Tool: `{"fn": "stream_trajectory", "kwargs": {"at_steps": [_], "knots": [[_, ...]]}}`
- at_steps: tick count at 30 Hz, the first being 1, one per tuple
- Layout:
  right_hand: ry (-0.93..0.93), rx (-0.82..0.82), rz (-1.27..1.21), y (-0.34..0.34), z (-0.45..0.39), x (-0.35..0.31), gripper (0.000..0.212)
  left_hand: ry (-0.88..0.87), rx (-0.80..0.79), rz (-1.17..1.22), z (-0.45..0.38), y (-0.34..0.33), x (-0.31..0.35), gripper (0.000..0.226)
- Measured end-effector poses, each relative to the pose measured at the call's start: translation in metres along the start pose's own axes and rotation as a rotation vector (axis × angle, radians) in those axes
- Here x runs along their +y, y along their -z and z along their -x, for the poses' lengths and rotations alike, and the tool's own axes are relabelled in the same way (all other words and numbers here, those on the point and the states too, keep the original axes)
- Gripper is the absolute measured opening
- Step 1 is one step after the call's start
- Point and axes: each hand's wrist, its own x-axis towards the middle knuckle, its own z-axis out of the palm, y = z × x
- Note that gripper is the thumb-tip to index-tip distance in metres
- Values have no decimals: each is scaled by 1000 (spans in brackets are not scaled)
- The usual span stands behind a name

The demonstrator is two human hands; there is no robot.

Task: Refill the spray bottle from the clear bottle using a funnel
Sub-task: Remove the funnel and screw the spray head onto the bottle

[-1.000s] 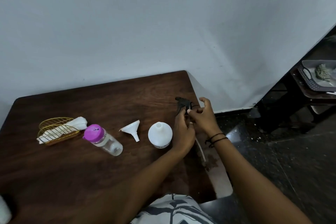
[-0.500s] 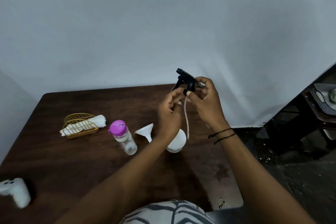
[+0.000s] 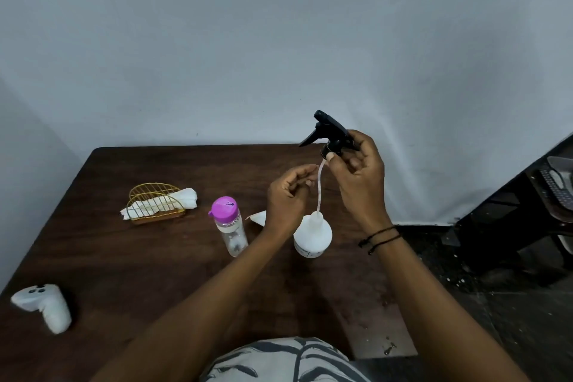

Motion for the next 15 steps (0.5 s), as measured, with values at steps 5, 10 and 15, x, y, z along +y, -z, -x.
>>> {"fn": "stream_trajectory", "kwargs": {"at_steps": [5,10,15], "knots": [[-5,27,-25,-1,5,5,42,51,-27,-110,2,7,-17,39],[-46,51,-56,-3,19,5,39,173,-109,-250,13,12,-37,38],[-106,64,-143,-6,37,12,39,234,-244,-403,23,13,-55,37]]}}
